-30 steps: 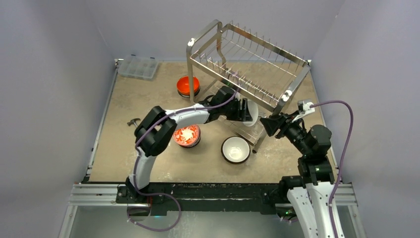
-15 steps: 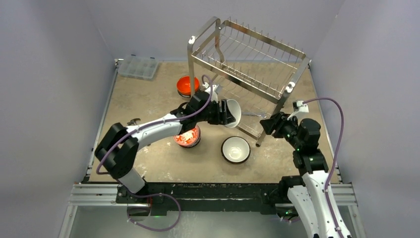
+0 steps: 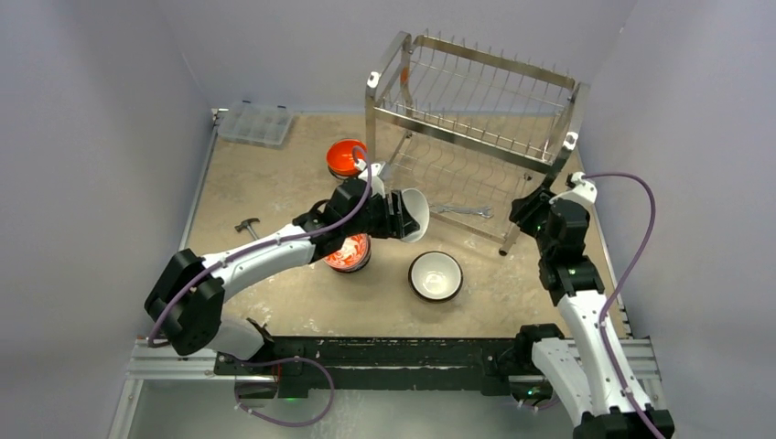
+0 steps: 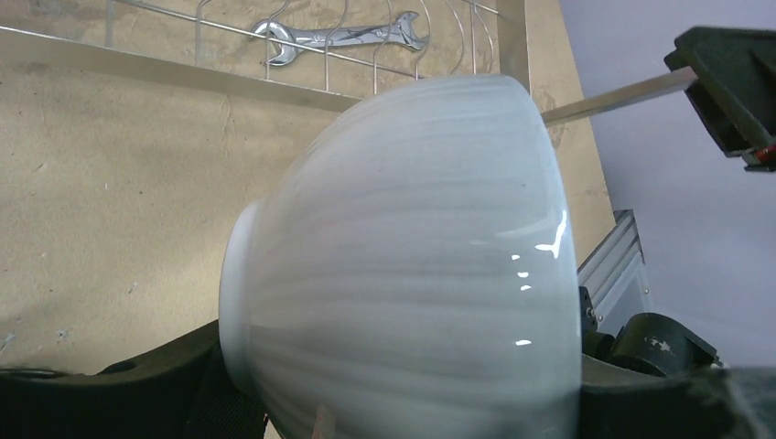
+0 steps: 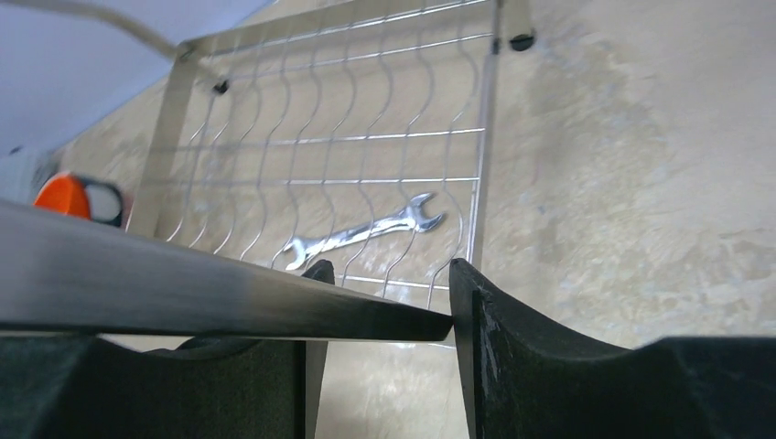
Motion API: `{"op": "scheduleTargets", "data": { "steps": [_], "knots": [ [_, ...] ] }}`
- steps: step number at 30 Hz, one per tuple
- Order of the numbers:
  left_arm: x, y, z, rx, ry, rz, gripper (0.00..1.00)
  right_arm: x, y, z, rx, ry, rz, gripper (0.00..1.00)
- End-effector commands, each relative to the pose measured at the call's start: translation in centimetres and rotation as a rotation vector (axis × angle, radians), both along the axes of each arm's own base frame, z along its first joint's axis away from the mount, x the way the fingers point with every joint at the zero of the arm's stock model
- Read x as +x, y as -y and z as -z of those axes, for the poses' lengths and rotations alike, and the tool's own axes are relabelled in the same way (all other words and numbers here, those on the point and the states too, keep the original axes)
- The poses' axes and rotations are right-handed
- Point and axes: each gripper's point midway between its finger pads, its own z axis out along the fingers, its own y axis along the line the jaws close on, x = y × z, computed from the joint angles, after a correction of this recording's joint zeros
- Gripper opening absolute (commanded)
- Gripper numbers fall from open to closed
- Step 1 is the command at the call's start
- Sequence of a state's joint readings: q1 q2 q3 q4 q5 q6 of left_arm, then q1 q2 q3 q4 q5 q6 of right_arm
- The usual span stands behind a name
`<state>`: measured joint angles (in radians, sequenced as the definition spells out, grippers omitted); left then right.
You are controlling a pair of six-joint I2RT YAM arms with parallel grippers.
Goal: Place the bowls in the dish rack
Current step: Adjust the dish rack at the center of the board.
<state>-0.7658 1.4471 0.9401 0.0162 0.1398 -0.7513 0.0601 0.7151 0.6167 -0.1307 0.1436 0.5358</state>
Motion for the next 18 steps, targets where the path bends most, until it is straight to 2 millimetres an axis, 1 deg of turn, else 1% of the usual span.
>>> {"op": "scheduleTargets", "data": {
  "steps": [1,2,3,5,8,10,11,12,14,18],
  "knots": [
    [0.3,-0.4,-4.8,-0.102,0.098,-0.029,0.29,2.3,2.9,-3.3,0.012,0.095,0.191,0.52],
    [0.2,-0.5,-4.9,-0.101,0.100,-0.029,0.29,2.5,2.9,-3.5,0.013,0.096,0.196,0.59],
    [0.1,-0.7,-5.0,-0.100,0.100,-0.033,0.29,2.8,3.0,-3.5,0.013,0.095,0.197,0.62],
    [-0.2,-1.1,-5.0,-0.102,0.099,-0.039,0.29,3.1,2.7,-3.7,0.014,0.088,0.181,0.73],
    [-0.6,-1.7,-4.8,-0.100,0.095,-0.047,0.29,2.9,1.0,-4.4,0.030,0.085,0.085,0.89],
    [-0.9,-2.1,-4.6,-0.098,0.092,-0.054,0.29,2.0,-0.3,-4.6,0.053,0.082,0.009,0.96],
    [-1.0,-2.2,-4.7,-0.100,0.092,-0.057,0.28,1.4,-1.1,-4.7,0.067,0.081,-0.036,0.98],
    [-1.0,-2.4,-4.6,-0.100,0.091,-0.060,0.29,0.7,-2.0,-4.7,0.078,0.081,-0.088,0.99],
    [-1.2,-2.5,-4.4,-0.101,0.085,-0.058,0.28,-0.7,-3.1,-4.7,0.089,0.085,-0.161,0.99],
    [-1.5,-2.4,-4.4,-0.117,0.078,-0.047,0.29,-3.0,-3.9,-4.6,0.125,0.087,-0.198,0.99]
  ]
}}
